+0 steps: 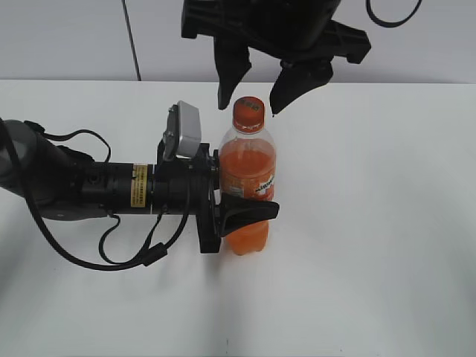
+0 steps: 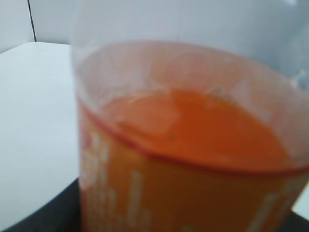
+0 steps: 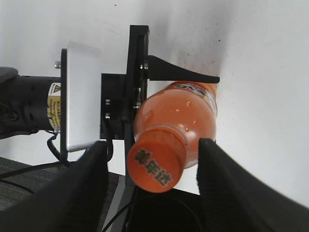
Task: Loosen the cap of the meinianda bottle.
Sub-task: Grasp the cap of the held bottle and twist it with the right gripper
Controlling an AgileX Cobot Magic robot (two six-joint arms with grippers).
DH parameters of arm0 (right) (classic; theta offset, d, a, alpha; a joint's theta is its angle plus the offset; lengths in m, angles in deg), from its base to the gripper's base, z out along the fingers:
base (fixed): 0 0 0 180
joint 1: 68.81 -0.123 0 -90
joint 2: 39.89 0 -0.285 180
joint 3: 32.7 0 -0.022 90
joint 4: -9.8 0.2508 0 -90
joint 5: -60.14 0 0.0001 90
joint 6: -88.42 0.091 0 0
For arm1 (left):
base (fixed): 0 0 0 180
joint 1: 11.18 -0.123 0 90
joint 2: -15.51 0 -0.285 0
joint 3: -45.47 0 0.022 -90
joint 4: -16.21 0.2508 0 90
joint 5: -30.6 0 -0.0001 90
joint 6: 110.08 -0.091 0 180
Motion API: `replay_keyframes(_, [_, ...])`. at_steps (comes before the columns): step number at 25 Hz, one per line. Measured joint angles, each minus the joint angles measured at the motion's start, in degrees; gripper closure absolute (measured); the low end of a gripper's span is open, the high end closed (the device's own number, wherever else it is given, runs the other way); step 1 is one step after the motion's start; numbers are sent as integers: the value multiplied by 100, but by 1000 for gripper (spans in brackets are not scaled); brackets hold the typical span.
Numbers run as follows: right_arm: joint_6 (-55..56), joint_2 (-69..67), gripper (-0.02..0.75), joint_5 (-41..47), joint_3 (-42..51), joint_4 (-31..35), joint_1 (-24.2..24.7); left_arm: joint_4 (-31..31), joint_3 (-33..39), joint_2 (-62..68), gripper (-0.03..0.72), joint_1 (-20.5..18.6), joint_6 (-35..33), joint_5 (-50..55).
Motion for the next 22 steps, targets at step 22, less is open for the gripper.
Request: replay_keyframes(22, [-21,-76,465,12,0,58,0,0,0,0,273,0,18,0])
